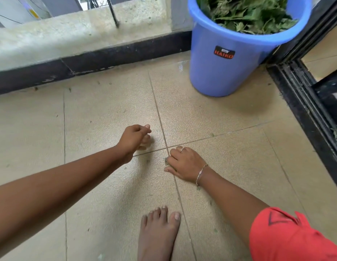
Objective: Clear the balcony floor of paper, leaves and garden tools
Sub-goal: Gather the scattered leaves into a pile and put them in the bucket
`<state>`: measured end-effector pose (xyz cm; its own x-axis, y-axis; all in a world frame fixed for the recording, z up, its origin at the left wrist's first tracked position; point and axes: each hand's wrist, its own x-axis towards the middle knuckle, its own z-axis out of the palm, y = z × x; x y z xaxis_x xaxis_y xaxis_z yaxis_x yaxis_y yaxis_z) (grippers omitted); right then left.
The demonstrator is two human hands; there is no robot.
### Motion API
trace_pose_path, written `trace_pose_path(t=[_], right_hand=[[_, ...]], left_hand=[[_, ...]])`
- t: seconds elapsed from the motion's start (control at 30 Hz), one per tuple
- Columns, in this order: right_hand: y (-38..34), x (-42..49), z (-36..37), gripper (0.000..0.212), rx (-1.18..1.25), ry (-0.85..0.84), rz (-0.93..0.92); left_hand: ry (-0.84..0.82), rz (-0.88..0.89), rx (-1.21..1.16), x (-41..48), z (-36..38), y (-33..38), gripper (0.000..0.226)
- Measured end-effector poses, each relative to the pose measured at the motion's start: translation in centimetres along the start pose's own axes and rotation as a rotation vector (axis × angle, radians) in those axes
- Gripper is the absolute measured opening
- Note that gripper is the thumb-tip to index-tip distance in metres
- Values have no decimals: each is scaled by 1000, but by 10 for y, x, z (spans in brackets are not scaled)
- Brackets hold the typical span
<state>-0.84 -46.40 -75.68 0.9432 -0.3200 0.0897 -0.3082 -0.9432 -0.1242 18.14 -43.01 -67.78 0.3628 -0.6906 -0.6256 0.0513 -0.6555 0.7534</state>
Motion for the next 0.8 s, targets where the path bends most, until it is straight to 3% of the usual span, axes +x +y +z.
trace_pose_path(t=[0.13,0.2,0.33,0.43,0.5,0.63,0.7,0.73,0.8], right_hand=[[11,17,-12,38,73,-152,96],[20,21,-22,37,177,-184,303],[38,26,-56,49,680,271,747],[50,43,-106,55,1093,494,883],[61,56,-147,54,1264,631,855],[101,79,-247,51,1168,897,636],[130,93,-290,48,903,1000,626],[146,100,-306,47,723,1001,668],[178,113,-326,49,383,811,781]], left_hand=[[-81,-143,-65,-8,8,-2,39],[-102,-165,-91,-11,12,-2,43],[-126,-184,-115,-13,18,-1,44],[-124,-172,-137,-11,24,5,43],[-124,-147,-144,-7,29,10,43],[-122,-119,-150,0,38,18,43],[-123,-117,-165,1,42,21,42],[-125,-115,-167,1,43,21,42],[-135,-113,-171,2,46,19,43]])
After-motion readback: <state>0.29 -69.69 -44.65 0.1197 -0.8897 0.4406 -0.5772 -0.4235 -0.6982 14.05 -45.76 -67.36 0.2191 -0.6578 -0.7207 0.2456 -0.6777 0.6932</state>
